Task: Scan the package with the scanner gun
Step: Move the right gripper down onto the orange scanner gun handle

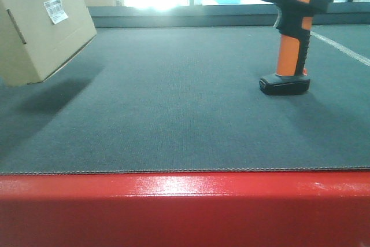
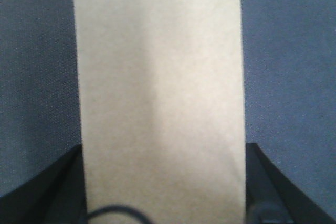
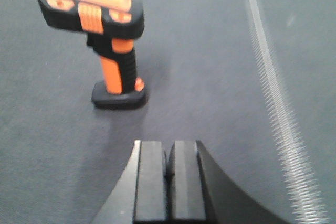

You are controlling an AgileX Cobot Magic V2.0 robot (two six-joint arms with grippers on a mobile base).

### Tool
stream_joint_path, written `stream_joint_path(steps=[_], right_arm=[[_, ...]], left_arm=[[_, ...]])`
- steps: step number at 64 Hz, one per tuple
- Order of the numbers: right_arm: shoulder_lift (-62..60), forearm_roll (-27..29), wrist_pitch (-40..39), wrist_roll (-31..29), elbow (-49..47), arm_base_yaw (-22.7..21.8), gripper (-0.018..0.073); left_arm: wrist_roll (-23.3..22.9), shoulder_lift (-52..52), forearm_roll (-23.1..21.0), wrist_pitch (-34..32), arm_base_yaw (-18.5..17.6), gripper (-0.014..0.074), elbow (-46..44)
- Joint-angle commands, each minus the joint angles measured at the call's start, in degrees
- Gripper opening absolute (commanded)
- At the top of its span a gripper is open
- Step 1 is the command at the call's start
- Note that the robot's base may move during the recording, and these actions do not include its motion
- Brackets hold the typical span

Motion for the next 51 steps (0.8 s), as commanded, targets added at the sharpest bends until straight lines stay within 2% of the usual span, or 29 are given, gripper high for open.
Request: stream_joint_path(steps=[1,9,19,29,33,45,51], right_arm=[[3.9,4.1,-3.6,-0.3,-0.5,-0.3,-0.0162],[8.3,6.6,-8.2,-0.3,-0.5,-0.3,-0.0162],[13.3,6.3,-10.6,-0.3,-0.9,-0.1,-0.0162],[17.9,-3.4,-15.0,-2.5,-0.9,4.1,-0.0162],[19.9,-5.1,-18.4,-2.5,-0.9,6.1,-0.0162],[26.6,-4.9,-30.8,-2.5,-0.9,9.4,-0.0162],[29.7,0.7,-35.0,-2.3,-0.9,9.4,-0.0162]], left_arm=[[-0.5,-1.0,-0.2,-0.6,0.2,0.0155,-0.6],[-0.5,-1.0,-0.2,-0.6,0.2,0.0155,-0.6],[-0.5,-1.0,-0.2,-0.6,0.2,0.0155,-0.6],[-0.5,-1.0,-0.2,-0.6,0.2,0.0155,-0.6],[-0.5,-1.0,-0.2,-0.6,0.2,0.0155,-0.6],[-0.5,-1.0,-0.2,-0.6,0.2,0.0155,-0.6],[-0.5,-1.0,-0.2,-0.6,0.2,0.0155,-0.6]])
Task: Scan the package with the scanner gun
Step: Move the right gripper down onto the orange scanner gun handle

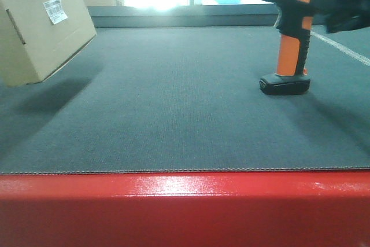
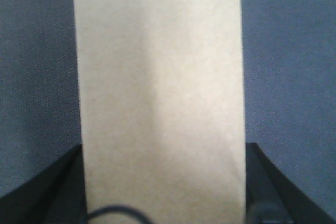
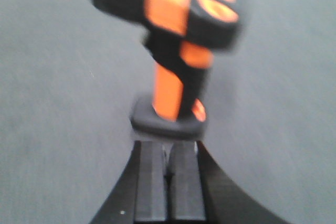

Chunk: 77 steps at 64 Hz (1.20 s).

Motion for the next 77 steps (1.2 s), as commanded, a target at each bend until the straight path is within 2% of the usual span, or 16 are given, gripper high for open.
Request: stream_joint_path(steps=[1,11,26,32,41,44,54,63,77], right_arm=[[2.6,4.7,-6.2,-0.2,-0.2,0.1,-0.0162],[6.8,4.8,-14.2,-0.2,-0.2,0.1,-0.0162],[9.5,4.3,-18.1,-0.2,-0.2,0.1,-0.0154],[11.0,4.2,-18.5,-0.2,-0.2,0.1,-0.0014],[12.0,4.2,-20.5,-0.2,-0.2,0.1,0.031],[12.1,4.2,-20.4,-0.2,-0.2,0.1,0.0351],[12.5,4.2,-21.8,-0.2,-0.2,0.4,0.0363],[15.2,4.1,-29.5,-0.2,-0.2,1.2,0.0363],[18.6,3.0,-34.4,1.5,-0.2,1.7,0.0379]], left_arm=[[-0.6,-1.0,-0.3,-0.7,0.2,0.0155,-0.6],[-0.8,-1.0,-0.3,-0.7,0.2,0.0155,-0.6],[-0.9,-1.0,-0.4,-0.7,0.2,0.0155,-0.6],[-0.9,-1.0,-0.6,-0.7,0.2,0.0155,-0.6],[-0.9,-1.0,-1.2,-0.7,0.2,0.0155,-0.6],[-0.9,-1.0,-1.2,-0.7,0.2,0.0155,-0.6],[-0.9,-1.0,-1.2,-0.7,0.2,0.0155,-0.6],[-0.9,-1.0,-1.2,-0.7,0.2,0.0155,-0.6],[-0.9,-1.0,-1.3,-0.7,0.2,0.0155,-0.6]])
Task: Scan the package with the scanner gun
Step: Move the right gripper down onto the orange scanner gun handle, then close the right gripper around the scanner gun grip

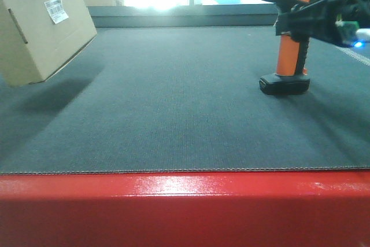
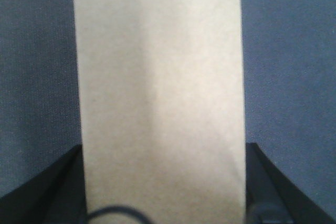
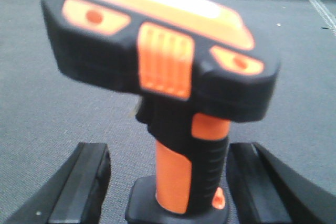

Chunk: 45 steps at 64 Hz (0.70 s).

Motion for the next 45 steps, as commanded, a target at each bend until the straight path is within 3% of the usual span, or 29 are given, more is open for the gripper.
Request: stream_joint_path(steps=[1,16,45], right_arm=[[1.0,-1.2,-3.6,1.8,-0.2,0.1,0.0387],[1.0,-1.4,-7.8,2.4,-0.2,0.1,0.0542],[5.8,0.7,-11.3,2.4,-2.7,0.1,0.0552]], left_arm=[[-0.2,-1.0,-0.9,-0.7,0.2,0.0155,-0.6],[-0.2,-1.0,-0.9,-0.7,0.2,0.0155,-0.6],[-0.2,-1.0,-2.8,-0.7,0.2,0.0155,-0.6]])
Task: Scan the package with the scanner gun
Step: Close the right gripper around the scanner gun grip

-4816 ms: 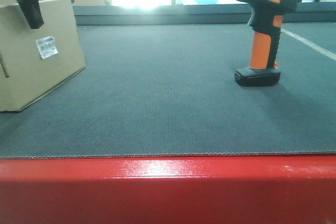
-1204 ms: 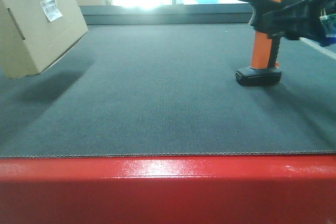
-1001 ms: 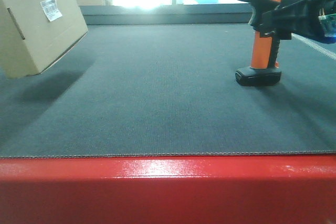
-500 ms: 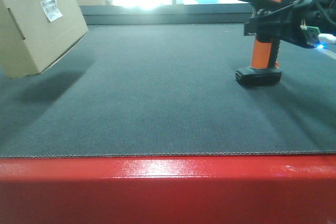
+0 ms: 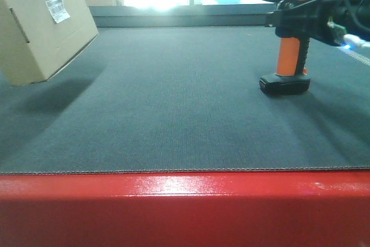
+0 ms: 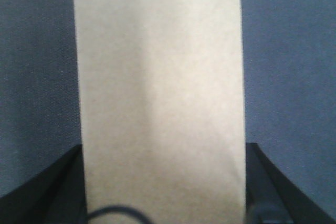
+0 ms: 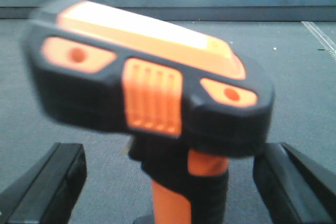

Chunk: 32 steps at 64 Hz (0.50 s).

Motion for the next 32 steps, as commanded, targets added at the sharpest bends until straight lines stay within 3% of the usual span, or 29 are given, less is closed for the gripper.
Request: stream_joint_path(steps=[1,10,32], right_arm=[[1.7,0.4,-3.2,0.1,-1.2,0.1,0.0552],[2.4,3.7,-3.7,0.1,-2.1,0.1,0.0552],[5.7,3.7,-7.6,3.6,-2.2,0.1,0.055]], left_arm=[[-0.2,-1.0,-2.0,-0.7,0.2,0.0155,-0.6],[-0.2,-1.0,-2.9,-0.7,0.2,0.0155,-0.6],[-0.2,-1.0,-3.1,-0.7,0.2,0.0155,-0.6]])
